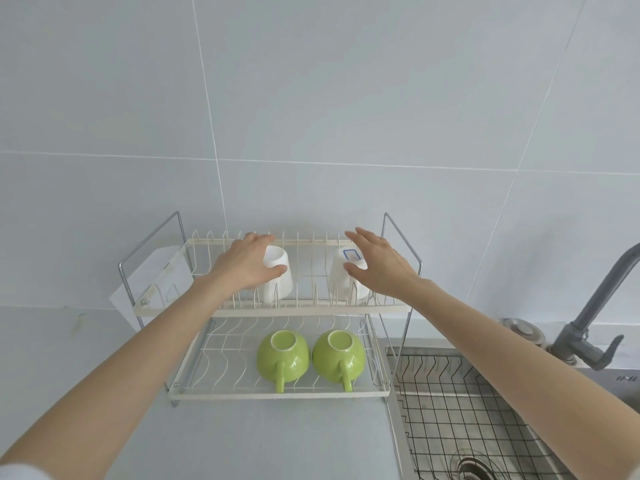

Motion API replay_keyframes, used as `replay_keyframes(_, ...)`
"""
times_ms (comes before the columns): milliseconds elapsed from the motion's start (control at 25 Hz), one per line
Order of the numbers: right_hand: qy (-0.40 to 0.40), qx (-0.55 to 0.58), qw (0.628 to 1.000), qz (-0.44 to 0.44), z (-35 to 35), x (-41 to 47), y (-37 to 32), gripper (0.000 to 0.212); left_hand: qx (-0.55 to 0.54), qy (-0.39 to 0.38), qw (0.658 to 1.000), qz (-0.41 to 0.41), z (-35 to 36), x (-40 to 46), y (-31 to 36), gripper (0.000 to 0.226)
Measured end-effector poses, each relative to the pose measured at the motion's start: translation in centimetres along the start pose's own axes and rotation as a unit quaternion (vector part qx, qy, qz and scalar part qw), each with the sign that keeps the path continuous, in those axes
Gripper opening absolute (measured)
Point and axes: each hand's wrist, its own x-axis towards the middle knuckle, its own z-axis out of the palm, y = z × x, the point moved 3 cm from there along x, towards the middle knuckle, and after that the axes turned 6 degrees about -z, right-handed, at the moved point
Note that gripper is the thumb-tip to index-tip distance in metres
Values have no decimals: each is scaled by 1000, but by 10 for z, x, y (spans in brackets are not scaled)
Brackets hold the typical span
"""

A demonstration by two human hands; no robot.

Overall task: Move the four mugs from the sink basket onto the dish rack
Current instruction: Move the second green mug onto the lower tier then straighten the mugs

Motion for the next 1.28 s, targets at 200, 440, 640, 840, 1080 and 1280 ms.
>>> replay_keyframes(200, -57, 20, 998, 33, 12, 17, 10, 57, -27, -26, 999, 2, 15, 20, -4, 60)
replay_keyframes(440, -64, 47, 996, 39, 14, 21, 13, 44, -60, -7, 998, 15, 24, 27, 4, 48)
replay_keyframes(640, -63, 52, 996, 37, 13, 19, 14, 47, -68, -5, 997, 30, 33, 26, 29, 47)
replay_keyframes(840, -66, 52, 996, 32, 13, 19, 16, 48, -60, -1, 997, 39, 37, 25, 45, 48)
replay_keyframes(1080, -61, 58, 996, 27, 15, 20, 16, 48, -66, -5, 997, 43, 37, 26, 45, 49)
replay_keyframes(1280, -83, 48, 995, 23, 11, 17, 14, 50, -32, -22, 998, 51, 34, 26, 46, 51)
